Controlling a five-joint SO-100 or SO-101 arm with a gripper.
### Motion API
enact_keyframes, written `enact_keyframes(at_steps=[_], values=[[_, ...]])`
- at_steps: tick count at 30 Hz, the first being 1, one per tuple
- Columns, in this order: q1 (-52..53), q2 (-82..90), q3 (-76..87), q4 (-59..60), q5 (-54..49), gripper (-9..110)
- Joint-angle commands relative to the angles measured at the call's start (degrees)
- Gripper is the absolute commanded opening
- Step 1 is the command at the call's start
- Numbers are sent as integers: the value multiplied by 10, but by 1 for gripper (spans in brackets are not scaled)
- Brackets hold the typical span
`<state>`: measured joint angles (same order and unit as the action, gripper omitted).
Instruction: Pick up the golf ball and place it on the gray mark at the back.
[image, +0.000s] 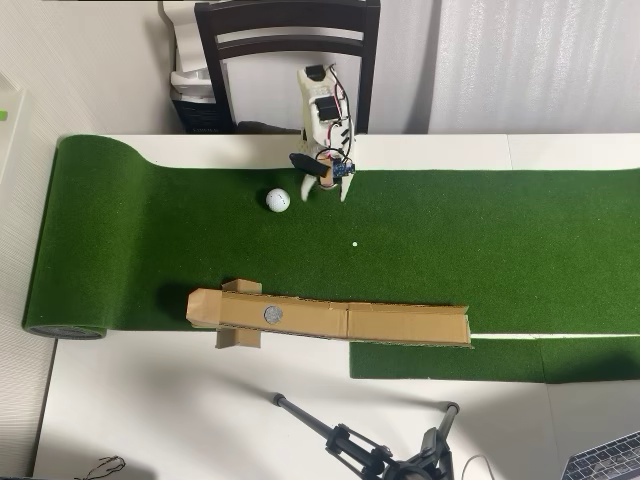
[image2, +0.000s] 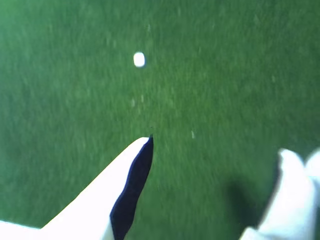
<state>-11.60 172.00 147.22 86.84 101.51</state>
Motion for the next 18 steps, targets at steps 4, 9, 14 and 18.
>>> enact_keyframes(at_steps=[4,9,14,18], values=[[-3,-163,-214,99,-18,46],[57,-246,-306,99,-50,46],[168,-288,-340,98,-101,46],[249,-299,-349,97,-121,46]])
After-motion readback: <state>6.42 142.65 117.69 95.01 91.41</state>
